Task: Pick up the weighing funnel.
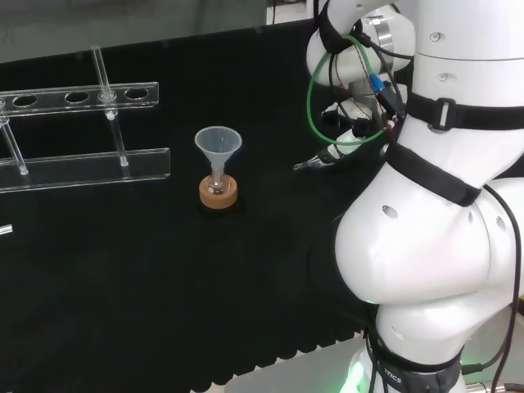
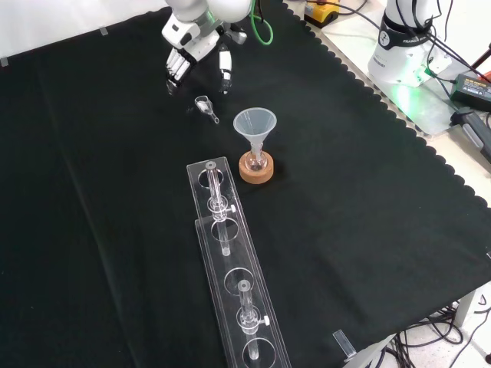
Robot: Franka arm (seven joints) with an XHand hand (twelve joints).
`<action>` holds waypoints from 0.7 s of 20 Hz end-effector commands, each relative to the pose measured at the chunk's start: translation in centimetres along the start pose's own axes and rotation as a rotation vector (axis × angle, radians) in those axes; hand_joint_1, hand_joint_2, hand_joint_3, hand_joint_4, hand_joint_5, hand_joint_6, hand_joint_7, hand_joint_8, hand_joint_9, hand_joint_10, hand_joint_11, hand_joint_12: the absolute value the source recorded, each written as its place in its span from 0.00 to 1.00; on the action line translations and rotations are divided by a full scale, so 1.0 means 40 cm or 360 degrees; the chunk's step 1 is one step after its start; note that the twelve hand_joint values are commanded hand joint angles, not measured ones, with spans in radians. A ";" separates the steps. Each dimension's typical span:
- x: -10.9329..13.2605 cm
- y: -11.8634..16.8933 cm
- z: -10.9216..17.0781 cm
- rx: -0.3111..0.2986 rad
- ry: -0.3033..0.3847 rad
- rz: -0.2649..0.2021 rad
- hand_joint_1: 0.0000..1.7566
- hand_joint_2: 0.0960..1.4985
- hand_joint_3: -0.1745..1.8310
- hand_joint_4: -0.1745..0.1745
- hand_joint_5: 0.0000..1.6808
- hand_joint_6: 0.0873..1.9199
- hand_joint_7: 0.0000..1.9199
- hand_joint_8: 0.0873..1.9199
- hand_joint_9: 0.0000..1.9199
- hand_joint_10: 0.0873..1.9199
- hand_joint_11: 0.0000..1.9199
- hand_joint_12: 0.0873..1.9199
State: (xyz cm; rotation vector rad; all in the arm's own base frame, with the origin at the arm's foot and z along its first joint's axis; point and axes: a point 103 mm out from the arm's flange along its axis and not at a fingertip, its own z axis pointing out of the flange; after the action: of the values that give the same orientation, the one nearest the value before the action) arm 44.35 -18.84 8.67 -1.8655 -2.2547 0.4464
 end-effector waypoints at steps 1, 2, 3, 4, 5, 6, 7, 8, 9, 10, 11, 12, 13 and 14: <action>0.003 0.028 0.028 0.0015 0.0056 -0.0020 0.25 0.49 0.09 0.07 0.31 0.02 0.14 0.43 0.20 0.44 0.24 0.75; 0.003 0.028 0.030 0.0012 0.0062 -0.0018 0.25 0.49 0.09 0.07 0.31 0.03 0.14 0.44 0.20 0.44 0.24 0.75; 0.002 0.028 0.032 0.0005 0.0078 -0.0018 0.25 0.49 0.09 0.06 0.31 0.03 0.14 0.44 0.20 0.44 0.24 0.75; 0.003 0.025 0.035 -0.0003 0.0079 -0.0014 0.25 0.49 0.09 0.06 0.31 0.03 0.15 0.44 0.20 0.44 0.24 0.75; 0.006 0.017 0.037 -0.0036 0.0068 -0.0001 0.25 0.49 0.09 0.06 0.32 0.03 0.15 0.44 0.20 0.44 0.24 0.75; 0.008 0.013 0.039 -0.0061 0.0059 0.0007 0.25 0.49 0.09 0.05 0.32 0.04 0.16 0.44 0.20 0.44 0.24 0.75; 0.011 0.008 0.041 -0.0090 0.0051 0.0020 0.25 0.49 0.09 0.05 0.33 0.05 0.18 0.44 0.21 0.44 0.24 0.75; 0.014 0.002 0.044 -0.0112 0.0041 0.0031 0.25 0.50 0.09 0.05 0.33 0.08 0.20 0.44 0.22 0.44 0.24 0.75; 0.018 -0.001 0.047 -0.0127 0.0032 0.0037 0.25 0.50 0.09 0.04 0.32 0.13 0.22 0.44 0.24 0.43 0.24 0.75; 0.022 -0.003 0.050 -0.0133 0.0026 0.0040 0.25 0.50 0.09 0.04 0.31 0.19 0.24 0.45 0.25 0.43 0.25 0.74; 0.025 -0.004 0.053 -0.0134 0.0020 0.0041 0.25 0.50 0.09 0.04 0.29 0.24 0.25 0.45 0.27 0.42 0.25 0.74; 0.028 -0.006 0.057 -0.0133 0.0020 0.0040 0.25 0.50 0.09 0.04 0.28 0.29 0.26 0.46 0.27 0.42 0.26 0.74; 0.026 -0.011 0.061 -0.0146 0.0024 0.0041 0.25 0.50 0.09 0.04 0.28 0.34 0.27 0.46 0.28 0.42 0.26 0.74; 0.026 -0.012 0.063 -0.0153 0.0025 0.0041 0.25 0.50 0.09 0.04 0.28 0.36 0.28 0.47 0.28 0.42 0.26 0.74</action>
State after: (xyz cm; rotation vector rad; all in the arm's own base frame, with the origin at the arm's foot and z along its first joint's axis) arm 43.49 -18.24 6.46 -1.9037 -2.2639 0.3583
